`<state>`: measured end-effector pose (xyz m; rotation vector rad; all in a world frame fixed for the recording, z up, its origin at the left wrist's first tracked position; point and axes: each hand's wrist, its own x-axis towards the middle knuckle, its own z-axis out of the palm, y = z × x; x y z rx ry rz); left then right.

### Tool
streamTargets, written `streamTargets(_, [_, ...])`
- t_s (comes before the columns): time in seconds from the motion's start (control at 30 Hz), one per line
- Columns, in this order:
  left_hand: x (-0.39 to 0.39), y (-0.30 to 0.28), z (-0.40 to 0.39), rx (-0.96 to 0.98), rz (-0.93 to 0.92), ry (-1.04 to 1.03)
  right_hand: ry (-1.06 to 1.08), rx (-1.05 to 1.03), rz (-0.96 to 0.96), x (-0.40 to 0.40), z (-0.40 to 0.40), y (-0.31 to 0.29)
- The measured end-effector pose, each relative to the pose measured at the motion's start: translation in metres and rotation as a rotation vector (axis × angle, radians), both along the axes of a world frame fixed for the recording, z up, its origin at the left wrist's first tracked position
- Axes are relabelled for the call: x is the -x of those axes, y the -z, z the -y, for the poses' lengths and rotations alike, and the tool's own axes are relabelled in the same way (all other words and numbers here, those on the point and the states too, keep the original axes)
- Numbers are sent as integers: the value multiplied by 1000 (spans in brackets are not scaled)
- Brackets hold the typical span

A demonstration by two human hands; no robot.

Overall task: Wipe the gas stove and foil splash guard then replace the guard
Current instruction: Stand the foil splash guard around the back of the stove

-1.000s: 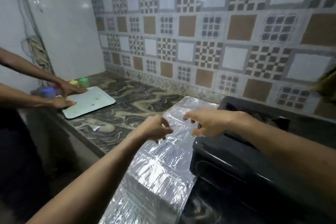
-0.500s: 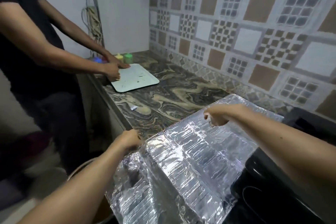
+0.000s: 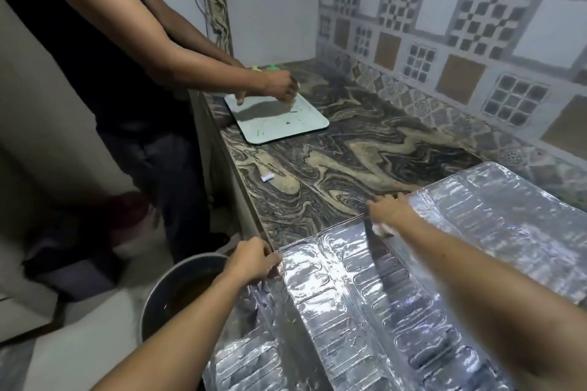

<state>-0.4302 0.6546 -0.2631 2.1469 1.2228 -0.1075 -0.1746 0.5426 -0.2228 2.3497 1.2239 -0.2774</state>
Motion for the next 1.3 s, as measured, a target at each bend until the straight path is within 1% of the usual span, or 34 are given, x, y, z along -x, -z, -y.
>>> streamTargets(0.1, [-1, -10, -3, -11, 34, -6, -25, -87, 45, -5, -1, -6])
streamTargets(0.2, [-2, -39, -11, -57, 58, 33, -45, -133, 73, -7, -2, -34])
streamTargets(0.3, [-1, -88, -26, -200, 51, 110, -70, -240, 140, 0, 0, -83])
streamTargets(0.37, [3, -126, -37, -312, 99, 123, -56, -343, 186, 3, 1, -120])
streamTargets(0.47, [17, -180, -48, -468, 191, 86, -47, -513, 192, 6, 9, -172])
streamTargets(0.57, [32, -211, -57, -545, 233, 66, -109, -532, 135, 2, 30, -209])
streamTargets(0.6, [39, -222, -57, -573, 242, 54, -88, -512, 139, -2, 41, -218])
streamTargets(0.7, [58, -237, -55, -608, 250, 20, 89, -405, 231, -22, 78, -230])
streamTargets(0.77, [65, -240, -50, -623, 247, 0, 190, -393, 254, -33, 101, -229])
streamTargets(0.83, [69, -243, -44, -643, 253, -14, 211, -430, 244, -35, 117, -231])
streamTargets(0.9, [71, -247, -41, -647, 273, -24, 182, -494, 231, -30, 129, -241])
streamTargets(1.0, [64, -258, -41, -639, 351, 12, 151, -687, 249, -21, 152, -261])
streamTargets(1.07, [53, -269, -36, -647, 421, 82, 141, -807, 330, -13, 174, -274])
streamTargets(1.17, [27, -283, -18, -637, 522, 147, 153, -928, 477, 3, 210, -291])
streamTargets(1.23, [7, -289, -2, -636, 586, 168, 165, -995, 581, 14, 235, -301])
streamTargets(1.3, [-19, -294, 21, -618, 673, 197, 210, -1004, 708, 22, 268, -308])
